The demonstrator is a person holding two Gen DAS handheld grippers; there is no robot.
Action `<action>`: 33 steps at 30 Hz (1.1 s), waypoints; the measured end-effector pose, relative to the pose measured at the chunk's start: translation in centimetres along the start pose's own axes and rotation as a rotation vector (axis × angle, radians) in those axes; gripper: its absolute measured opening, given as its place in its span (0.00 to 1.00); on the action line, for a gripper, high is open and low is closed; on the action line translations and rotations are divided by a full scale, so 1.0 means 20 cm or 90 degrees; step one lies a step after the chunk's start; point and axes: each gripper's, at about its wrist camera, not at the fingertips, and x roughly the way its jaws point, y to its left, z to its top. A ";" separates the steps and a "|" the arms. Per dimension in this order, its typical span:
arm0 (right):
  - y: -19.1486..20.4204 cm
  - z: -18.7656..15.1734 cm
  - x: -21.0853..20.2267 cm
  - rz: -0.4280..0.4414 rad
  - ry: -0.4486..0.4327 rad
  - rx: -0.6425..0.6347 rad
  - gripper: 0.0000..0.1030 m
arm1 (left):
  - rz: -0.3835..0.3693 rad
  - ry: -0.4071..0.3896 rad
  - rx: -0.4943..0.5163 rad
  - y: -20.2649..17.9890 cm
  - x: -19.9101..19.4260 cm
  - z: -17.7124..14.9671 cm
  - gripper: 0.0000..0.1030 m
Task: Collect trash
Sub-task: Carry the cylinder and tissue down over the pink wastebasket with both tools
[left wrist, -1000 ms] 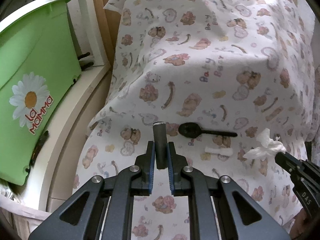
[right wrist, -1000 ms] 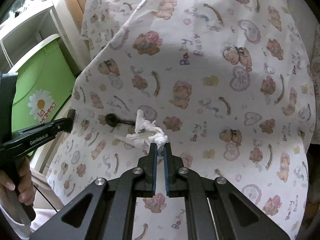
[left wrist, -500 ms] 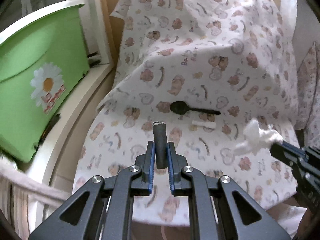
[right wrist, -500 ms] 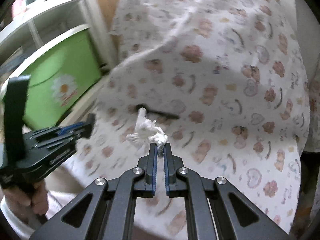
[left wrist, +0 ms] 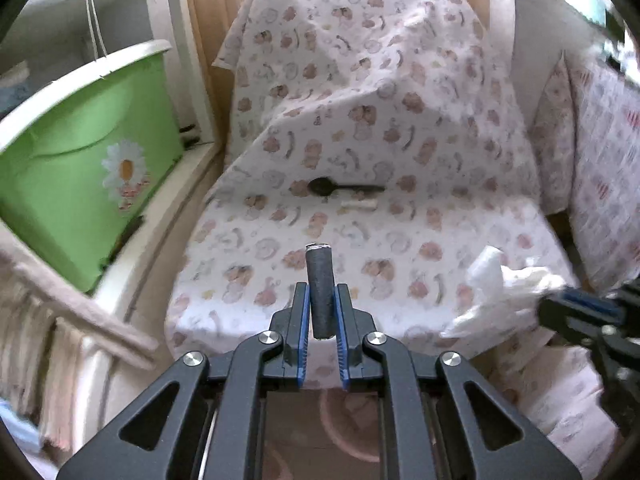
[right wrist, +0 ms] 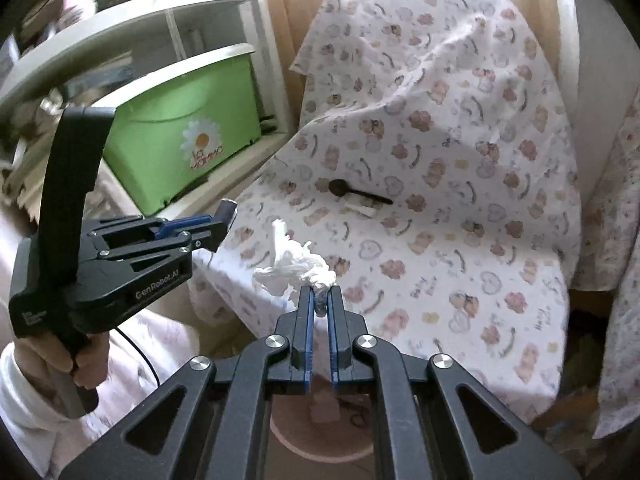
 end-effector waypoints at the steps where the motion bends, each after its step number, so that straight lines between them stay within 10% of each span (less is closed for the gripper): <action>1: 0.01 -0.02 -0.02 0.000 0.001 0.001 0.07 | 0.013 -0.008 0.015 -0.02 0.00 -0.02 0.11; 5: 0.03 -0.13 -0.02 0.007 0.002 0.025 0.07 | -0.023 0.015 -0.013 -0.02 0.06 -0.11 0.11; 10: 0.09 -0.31 0.14 -0.117 0.032 -0.076 0.07 | -0.029 0.040 -0.023 -0.02 0.14 -0.21 0.11; 14: 0.06 -0.36 0.23 -0.045 0.091 -0.032 0.07 | -0.032 0.060 -0.017 -0.03 0.19 -0.26 0.11; 33: 0.00 -0.57 0.56 -0.039 0.281 0.040 0.07 | -0.127 0.292 -0.010 -0.12 0.57 -0.50 0.12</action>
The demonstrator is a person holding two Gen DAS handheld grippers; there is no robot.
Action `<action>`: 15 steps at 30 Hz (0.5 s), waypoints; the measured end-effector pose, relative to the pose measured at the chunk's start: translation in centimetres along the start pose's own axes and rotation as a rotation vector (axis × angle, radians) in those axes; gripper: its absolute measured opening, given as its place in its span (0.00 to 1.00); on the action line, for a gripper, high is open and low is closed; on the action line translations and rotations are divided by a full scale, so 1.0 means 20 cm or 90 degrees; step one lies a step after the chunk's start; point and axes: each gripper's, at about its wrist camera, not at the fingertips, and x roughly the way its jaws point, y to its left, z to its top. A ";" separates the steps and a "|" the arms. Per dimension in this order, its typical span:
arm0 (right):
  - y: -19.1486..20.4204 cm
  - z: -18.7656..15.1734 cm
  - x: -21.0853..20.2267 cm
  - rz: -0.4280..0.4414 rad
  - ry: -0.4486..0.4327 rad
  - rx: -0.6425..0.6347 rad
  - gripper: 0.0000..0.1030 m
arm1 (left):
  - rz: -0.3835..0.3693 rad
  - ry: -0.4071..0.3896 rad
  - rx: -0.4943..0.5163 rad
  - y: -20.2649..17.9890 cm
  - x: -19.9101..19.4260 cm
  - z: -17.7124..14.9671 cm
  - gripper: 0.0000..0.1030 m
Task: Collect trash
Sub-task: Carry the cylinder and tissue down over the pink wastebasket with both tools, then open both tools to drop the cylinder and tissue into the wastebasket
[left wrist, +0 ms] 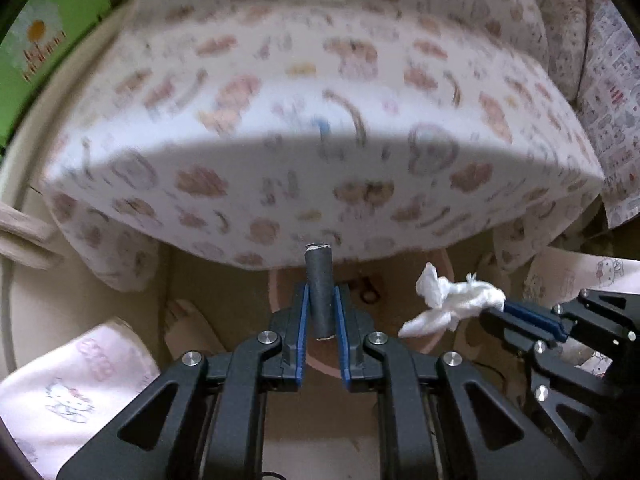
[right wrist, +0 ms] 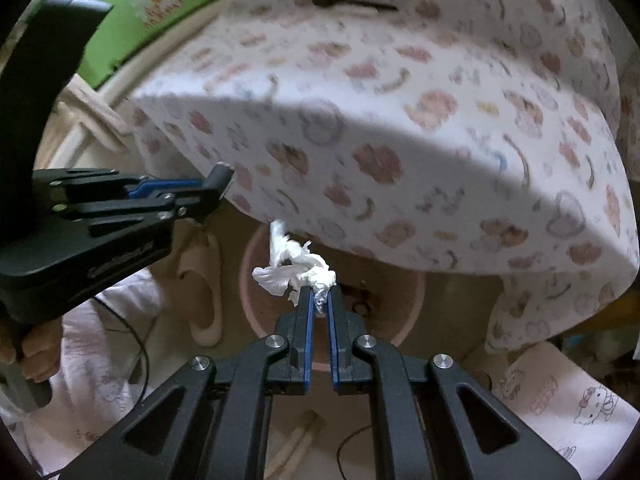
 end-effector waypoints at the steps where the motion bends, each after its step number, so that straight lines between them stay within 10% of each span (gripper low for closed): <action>1: -0.01 0.00 0.03 -0.007 0.012 0.008 0.07 | 0.001 0.009 -0.002 0.00 0.03 0.00 0.12; 15: -0.16 0.02 0.25 -0.077 0.065 0.074 0.07 | 0.042 0.072 -0.006 0.01 0.29 -0.01 0.14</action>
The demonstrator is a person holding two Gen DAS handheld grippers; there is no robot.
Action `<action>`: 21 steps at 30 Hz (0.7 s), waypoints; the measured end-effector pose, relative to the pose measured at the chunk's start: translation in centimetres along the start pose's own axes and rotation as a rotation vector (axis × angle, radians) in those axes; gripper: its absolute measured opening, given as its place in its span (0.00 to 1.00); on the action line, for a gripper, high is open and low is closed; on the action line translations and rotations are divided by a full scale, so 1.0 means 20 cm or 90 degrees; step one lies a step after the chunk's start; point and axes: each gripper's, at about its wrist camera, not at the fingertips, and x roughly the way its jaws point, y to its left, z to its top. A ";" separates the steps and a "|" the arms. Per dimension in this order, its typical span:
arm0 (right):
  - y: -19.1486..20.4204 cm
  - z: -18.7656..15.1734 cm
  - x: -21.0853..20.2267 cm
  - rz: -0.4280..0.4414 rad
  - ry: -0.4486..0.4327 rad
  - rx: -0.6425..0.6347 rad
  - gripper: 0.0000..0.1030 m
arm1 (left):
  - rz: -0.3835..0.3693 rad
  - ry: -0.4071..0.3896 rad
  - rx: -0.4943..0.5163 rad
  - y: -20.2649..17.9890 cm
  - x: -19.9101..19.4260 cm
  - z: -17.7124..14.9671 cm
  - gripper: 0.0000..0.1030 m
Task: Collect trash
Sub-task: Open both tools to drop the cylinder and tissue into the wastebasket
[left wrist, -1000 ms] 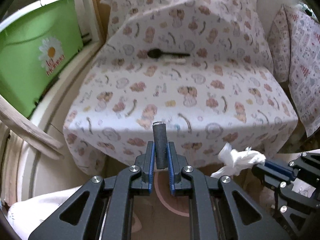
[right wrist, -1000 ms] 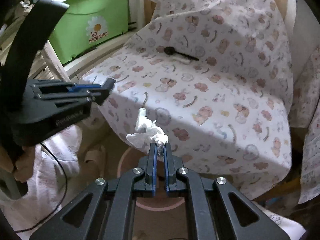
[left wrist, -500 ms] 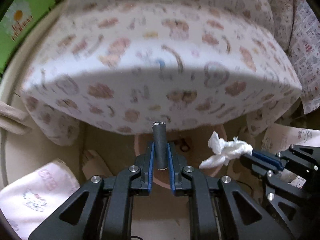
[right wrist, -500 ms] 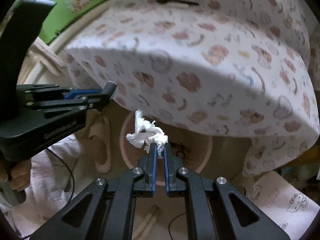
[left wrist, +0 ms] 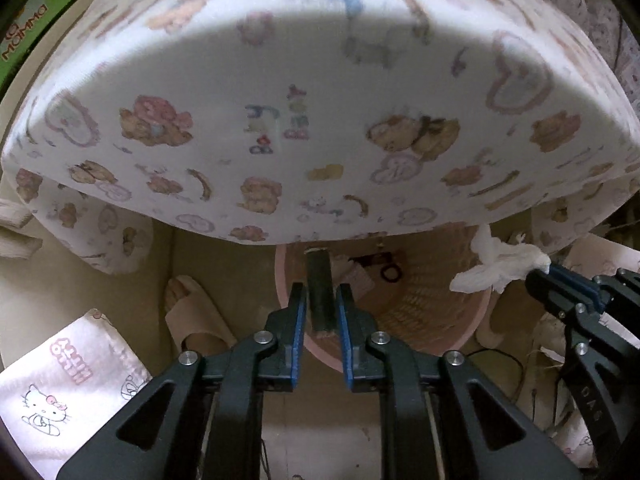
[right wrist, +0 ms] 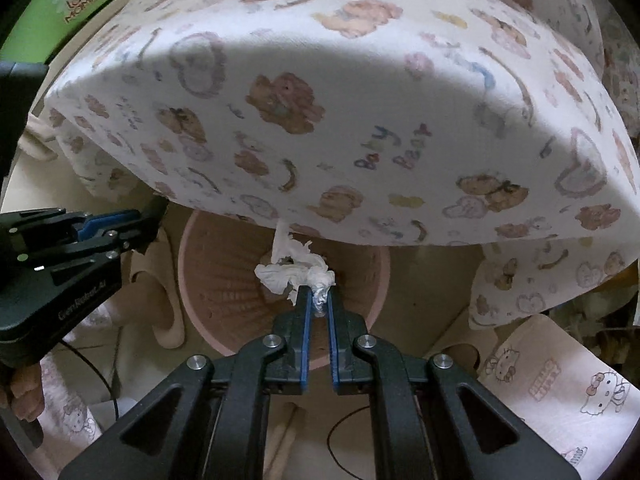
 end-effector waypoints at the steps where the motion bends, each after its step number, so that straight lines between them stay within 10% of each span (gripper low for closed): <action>1: 0.00 0.00 0.00 0.003 0.001 0.003 0.07 | -0.003 0.001 -0.001 0.00 0.00 0.00 0.16; 5: -0.02 0.00 0.00 0.007 -0.012 0.017 0.13 | 0.018 -0.021 -0.001 0.02 -0.03 0.00 0.56; 8: -0.04 0.00 0.00 0.007 -0.017 0.037 0.28 | 0.044 -0.042 0.007 0.01 -0.07 -0.01 0.68; 11: -0.06 0.01 -0.01 0.014 -0.028 0.050 0.54 | 0.051 -0.062 0.004 0.02 -0.12 -0.01 0.71; 21: -0.06 0.03 -0.13 0.010 -0.082 0.066 0.58 | 0.084 -0.152 -0.020 0.07 -0.32 -0.03 0.79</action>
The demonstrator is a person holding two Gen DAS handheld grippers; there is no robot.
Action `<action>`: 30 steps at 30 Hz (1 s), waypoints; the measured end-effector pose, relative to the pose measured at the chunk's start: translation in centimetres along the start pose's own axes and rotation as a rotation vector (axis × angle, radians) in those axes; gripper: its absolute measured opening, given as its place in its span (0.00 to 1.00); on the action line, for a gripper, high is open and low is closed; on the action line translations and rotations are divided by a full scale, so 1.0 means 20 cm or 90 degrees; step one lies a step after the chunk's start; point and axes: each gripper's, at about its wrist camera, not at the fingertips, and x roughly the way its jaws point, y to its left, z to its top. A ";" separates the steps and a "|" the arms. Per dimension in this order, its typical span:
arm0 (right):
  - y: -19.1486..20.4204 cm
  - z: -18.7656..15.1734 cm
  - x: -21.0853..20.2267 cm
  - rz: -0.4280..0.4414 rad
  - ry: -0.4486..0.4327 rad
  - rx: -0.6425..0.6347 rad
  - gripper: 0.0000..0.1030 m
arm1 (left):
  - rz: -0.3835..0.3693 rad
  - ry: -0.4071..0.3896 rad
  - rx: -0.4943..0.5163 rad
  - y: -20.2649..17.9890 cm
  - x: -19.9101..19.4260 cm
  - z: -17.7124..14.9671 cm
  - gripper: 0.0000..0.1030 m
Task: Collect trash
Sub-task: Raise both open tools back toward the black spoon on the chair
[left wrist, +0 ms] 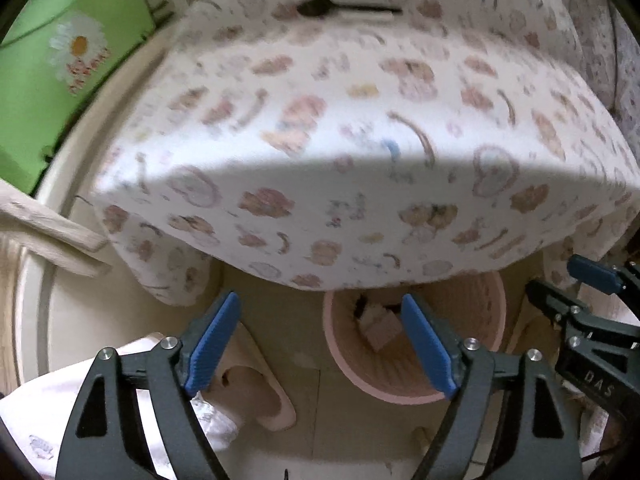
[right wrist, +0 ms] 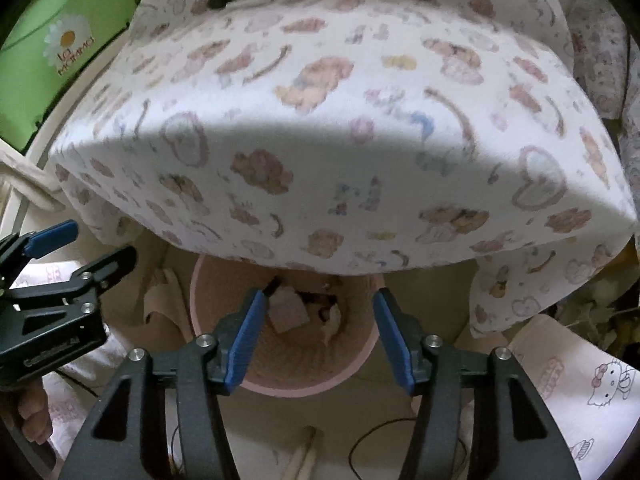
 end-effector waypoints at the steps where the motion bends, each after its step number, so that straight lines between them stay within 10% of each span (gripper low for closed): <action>1: 0.00 0.00 -0.02 -0.008 -0.011 -0.001 0.58 | -0.004 -0.009 -0.007 0.01 -0.02 0.00 0.79; 18: 0.02 0.02 -0.35 -0.018 -0.213 -0.022 0.67 | -0.018 -0.112 -0.088 0.17 -0.21 0.03 0.81; 30: 0.00 0.02 -0.38 -0.015 -0.227 -0.012 0.69 | -0.014 -0.109 -0.110 0.21 -0.21 0.03 0.86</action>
